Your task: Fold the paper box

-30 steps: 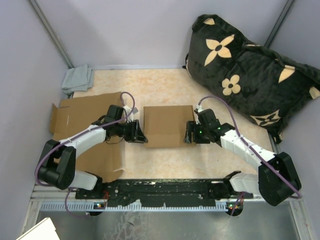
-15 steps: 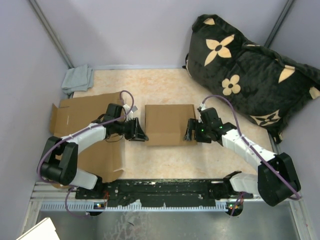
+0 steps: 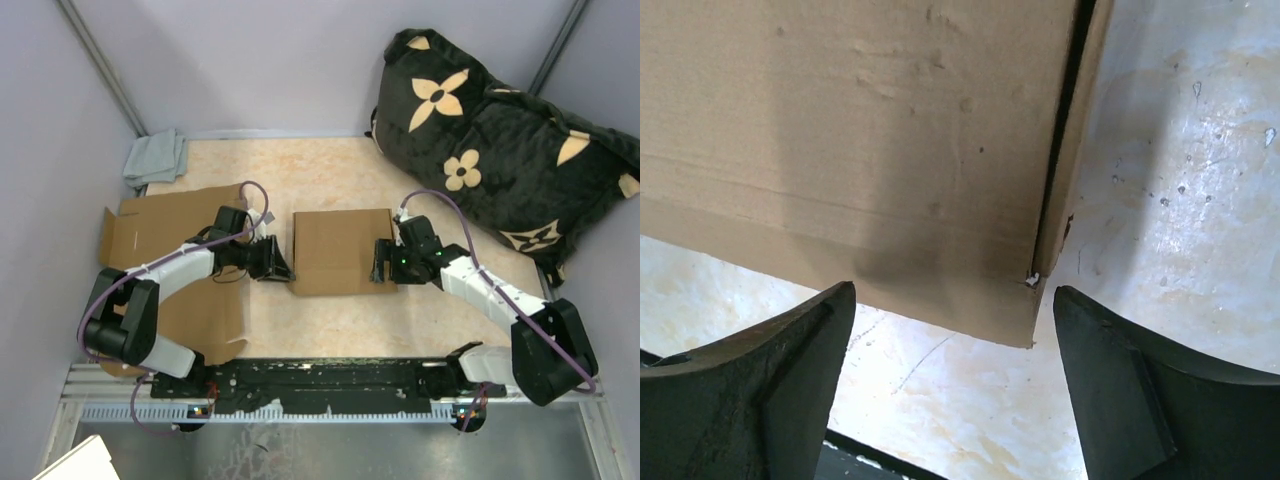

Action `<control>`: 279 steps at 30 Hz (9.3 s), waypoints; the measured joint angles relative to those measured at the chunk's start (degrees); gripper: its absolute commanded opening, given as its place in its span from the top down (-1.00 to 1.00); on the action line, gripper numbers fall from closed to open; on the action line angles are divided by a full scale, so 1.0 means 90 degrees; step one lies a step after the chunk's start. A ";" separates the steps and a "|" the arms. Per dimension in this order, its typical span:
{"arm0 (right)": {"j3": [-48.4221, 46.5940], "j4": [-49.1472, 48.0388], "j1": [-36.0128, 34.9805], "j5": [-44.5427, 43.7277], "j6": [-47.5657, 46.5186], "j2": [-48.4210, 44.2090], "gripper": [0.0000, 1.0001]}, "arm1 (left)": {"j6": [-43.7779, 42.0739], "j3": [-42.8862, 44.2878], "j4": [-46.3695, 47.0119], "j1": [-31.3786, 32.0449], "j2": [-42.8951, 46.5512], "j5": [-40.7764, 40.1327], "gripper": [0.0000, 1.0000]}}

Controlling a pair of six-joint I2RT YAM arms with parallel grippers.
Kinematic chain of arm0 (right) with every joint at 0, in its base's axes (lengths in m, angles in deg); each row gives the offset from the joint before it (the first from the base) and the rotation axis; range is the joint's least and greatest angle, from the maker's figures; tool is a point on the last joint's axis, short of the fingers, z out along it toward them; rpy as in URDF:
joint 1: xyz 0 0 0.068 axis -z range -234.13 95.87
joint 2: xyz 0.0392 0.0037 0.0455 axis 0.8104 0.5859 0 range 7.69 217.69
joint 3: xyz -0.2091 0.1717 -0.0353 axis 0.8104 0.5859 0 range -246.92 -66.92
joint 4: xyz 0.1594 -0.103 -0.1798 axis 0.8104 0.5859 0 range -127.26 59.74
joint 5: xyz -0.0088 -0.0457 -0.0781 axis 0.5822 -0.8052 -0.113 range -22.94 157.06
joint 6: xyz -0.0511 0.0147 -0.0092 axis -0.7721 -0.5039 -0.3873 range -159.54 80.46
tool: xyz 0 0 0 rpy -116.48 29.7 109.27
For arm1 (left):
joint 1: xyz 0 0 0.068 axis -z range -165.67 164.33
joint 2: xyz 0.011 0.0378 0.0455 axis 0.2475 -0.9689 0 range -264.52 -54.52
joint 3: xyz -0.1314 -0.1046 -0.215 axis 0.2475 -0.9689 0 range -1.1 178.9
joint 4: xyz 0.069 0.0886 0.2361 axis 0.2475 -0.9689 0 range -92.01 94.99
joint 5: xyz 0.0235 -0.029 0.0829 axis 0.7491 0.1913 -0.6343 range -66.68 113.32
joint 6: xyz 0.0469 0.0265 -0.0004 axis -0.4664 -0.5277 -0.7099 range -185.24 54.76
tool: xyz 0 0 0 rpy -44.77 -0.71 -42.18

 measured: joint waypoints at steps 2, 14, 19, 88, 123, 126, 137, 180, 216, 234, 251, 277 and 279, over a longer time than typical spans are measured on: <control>0.0032 -0.0078 0.0000 -0.0007 -0.0010 0.0073 -0.61 | 0.0005 0.0000 0.0000 0.0000 -0.0046 -0.0034 0.03; 0.0330 -0.0257 0.0000 0.0495 -0.0029 0.0070 0.01 | 0.0151 -0.0146 0.0148 0.0080 -0.0051 -0.0294 0.03; 0.0323 0.0044 0.0002 0.0561 -0.0027 -0.0255 0.09 | 0.0172 -0.0153 0.0168 0.0141 -0.0051 -0.0313 0.09; -0.0136 0.0396 0.0204 0.0381 -0.0313 -0.0032 -0.18 | 0.0160 -0.0206 0.0175 0.0170 0.0141 0.0338 0.24; 0.0529 -0.1846 0.0202 -0.0556 -0.0046 0.0561 -0.20 | 0.0340 -0.0131 0.0357 0.0503 -0.0107 -0.1372 0.29; 0.0563 -0.1829 0.0202 -0.0527 -0.0092 0.0481 -0.21 | 0.0260 0.0075 -0.0117 0.0503 0.0270 -0.1562 0.24; 0.0651 -0.1426 0.0202 -0.0602 -0.0333 -0.0068 -0.23 | -0.0134 0.1433 -0.0884 0.0510 0.1192 -0.1656 0.18; 0.0862 -0.2215 0.0204 0.0005 -0.0707 -0.0036 0.27 | -0.0231 0.4209 -0.0398 0.1324 -0.3116 -0.1365 0.28; 0.1073 -0.3070 0.0202 -0.0272 -0.0478 0.0515 0.07 | -0.0240 0.4209 -0.0384 0.1336 -0.3150 -0.1326 0.35; 0.1678 -0.2334 0.0202 -0.0335 -0.0017 -0.2183 1.00 | -0.0233 0.4209 -0.0328 0.1355 -0.3177 -0.1326 0.39; 0.1076 -0.3757 0.0121 -0.0469 0.0590 0.1314 1.00 | -0.0202 0.4386 -0.0236 0.1411 -0.3400 -0.1285 0.47; 0.0204 -0.5034 -0.1756 -0.0726 0.0950 0.2778 1.00 | -0.0345 0.4804 -0.0447 0.1503 -0.3398 -0.1700 -0.14; -0.0155 -0.5224 -0.1758 -0.0639 0.1018 0.3177 1.00 | -0.0413 0.4801 -0.0758 0.1481 -0.3164 -0.2067 -0.16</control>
